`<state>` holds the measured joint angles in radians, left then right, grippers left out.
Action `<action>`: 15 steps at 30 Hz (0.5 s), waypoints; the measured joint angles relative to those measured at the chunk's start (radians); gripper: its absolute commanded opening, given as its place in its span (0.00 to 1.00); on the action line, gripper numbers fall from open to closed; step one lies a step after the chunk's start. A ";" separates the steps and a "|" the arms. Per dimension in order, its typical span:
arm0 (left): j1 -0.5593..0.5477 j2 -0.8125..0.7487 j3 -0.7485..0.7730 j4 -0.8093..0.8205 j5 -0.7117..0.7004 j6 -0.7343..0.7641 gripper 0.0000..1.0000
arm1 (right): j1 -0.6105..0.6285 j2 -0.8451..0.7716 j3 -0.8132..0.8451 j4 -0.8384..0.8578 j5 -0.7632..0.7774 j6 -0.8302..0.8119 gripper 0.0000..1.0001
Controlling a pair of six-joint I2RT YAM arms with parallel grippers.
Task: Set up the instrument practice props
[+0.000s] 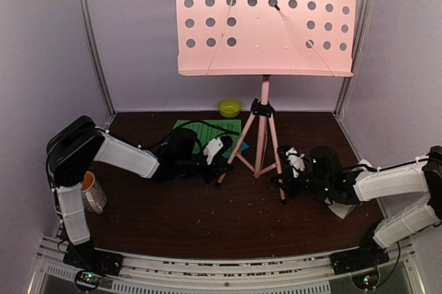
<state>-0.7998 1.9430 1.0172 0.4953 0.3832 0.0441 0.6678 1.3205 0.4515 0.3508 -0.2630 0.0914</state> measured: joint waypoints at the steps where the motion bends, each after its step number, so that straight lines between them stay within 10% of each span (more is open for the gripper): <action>1: 0.000 0.000 0.000 -0.001 0.000 0.000 0.00 | 0.000 -0.005 0.000 -0.006 0.001 0.001 0.00; 15: 0.000 -0.075 -0.068 -0.027 -0.002 0.045 0.00 | 0.013 -0.093 -0.085 -0.018 -0.010 0.048 0.00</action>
<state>-0.7998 1.8683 0.9497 0.4686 0.3809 0.0891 0.6807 1.2274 0.3664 0.3328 -0.2729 0.1398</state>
